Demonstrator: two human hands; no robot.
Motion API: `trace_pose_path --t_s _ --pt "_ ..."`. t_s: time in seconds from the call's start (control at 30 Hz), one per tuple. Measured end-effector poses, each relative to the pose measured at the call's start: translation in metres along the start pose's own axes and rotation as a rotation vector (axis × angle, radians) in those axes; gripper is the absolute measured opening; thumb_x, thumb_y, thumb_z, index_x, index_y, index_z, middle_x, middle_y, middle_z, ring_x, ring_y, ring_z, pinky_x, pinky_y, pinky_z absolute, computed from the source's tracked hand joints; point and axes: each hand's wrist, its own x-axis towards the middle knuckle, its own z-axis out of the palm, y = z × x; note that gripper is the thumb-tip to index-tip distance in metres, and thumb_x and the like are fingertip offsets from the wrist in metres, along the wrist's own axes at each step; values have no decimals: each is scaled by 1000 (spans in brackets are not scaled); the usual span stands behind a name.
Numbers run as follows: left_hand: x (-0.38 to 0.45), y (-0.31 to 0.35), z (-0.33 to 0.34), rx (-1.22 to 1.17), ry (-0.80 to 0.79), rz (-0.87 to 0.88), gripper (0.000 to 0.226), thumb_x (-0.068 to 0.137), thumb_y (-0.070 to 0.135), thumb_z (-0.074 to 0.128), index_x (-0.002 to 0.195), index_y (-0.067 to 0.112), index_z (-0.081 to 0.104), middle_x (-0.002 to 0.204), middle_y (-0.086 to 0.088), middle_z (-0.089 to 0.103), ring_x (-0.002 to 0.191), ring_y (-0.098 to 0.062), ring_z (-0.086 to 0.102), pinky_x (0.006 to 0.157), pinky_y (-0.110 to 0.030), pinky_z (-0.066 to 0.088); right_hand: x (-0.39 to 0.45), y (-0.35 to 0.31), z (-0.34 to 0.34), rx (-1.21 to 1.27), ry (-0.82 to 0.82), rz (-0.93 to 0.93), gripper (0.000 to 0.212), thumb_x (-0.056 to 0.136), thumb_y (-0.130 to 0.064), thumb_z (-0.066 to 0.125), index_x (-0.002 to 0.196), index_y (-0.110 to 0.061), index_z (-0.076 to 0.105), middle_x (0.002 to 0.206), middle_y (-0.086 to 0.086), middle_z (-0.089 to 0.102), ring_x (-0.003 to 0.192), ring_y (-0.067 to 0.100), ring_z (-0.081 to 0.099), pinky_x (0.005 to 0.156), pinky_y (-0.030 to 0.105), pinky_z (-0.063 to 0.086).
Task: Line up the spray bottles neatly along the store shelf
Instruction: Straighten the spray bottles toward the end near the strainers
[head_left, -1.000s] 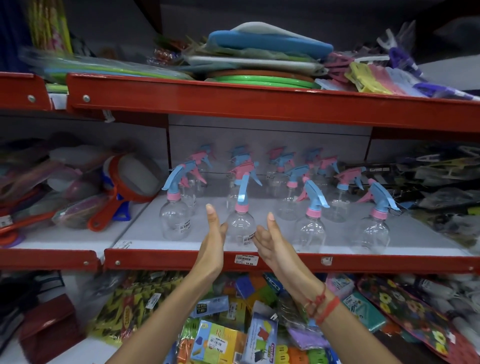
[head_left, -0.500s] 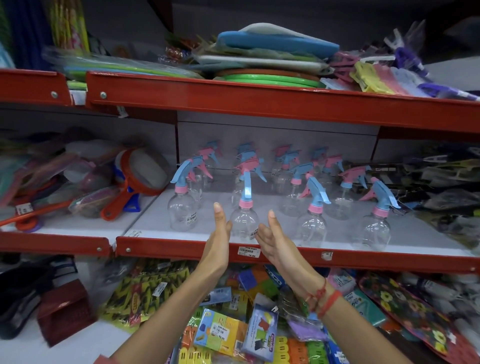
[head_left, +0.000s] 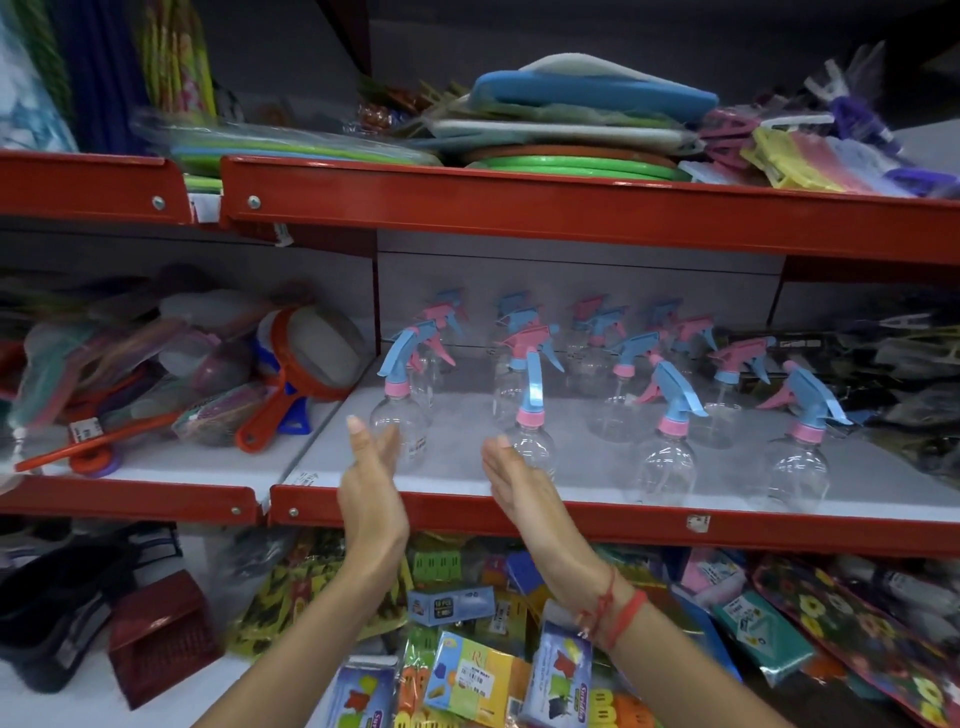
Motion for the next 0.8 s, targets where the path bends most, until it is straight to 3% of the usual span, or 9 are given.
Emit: trace_pose_path --t_s 0.1,0.2,0.3,0.5,0.67,0.8 --pt "27 4 -13 18 62 -47 93 78 80 9 141 20 43 149 -1 44 138 -16 37 115 -37 19 33 -1 27 1 -37 19 77 85 -68 31 147 -24 26 157 -6 27 144 11 24 120 39 17" --pt "49 9 -15 105 5 -144 112 63 90 4 148 21 28 157 -4 28 144 -21 25 115 -43 15 61 -7 46 28 -43 46 76 89 -64 27 149 -19 20 159 2 21 147 17 18 120 42 14" --pt "63 11 -17 116 -34 -172 118 56 90 4 150 20 21 158 -7 25 144 -24 24 116 -44 14 80 -7 58 40 -25 98 83 87 -66 24 149 -12 19 160 8 18 147 22 17 120 43 14" --pt "68 7 -28 142 -84 -184 142 39 99 4 143 7 37 151 -12 39 139 -26 36 117 -45 17 80 -5 68 -13 -35 118 111 64 -86 25 145 -11 32 155 9 32 143 23 29 118 43 20" --pt "64 9 -41 134 -118 -179 127 54 90 5 134 2 49 144 -15 47 134 -24 44 117 -43 21 61 -3 63 -20 -82 104 96 77 -80 22 144 -12 34 154 7 33 142 20 32 119 43 20" --pt "60 5 -49 120 -130 -205 132 48 93 6 135 2 48 143 -15 49 131 -21 48 117 -42 22 45 -7 58 -55 -109 110 93 81 -77 20 145 -10 31 153 10 36 141 18 34 119 42 19"
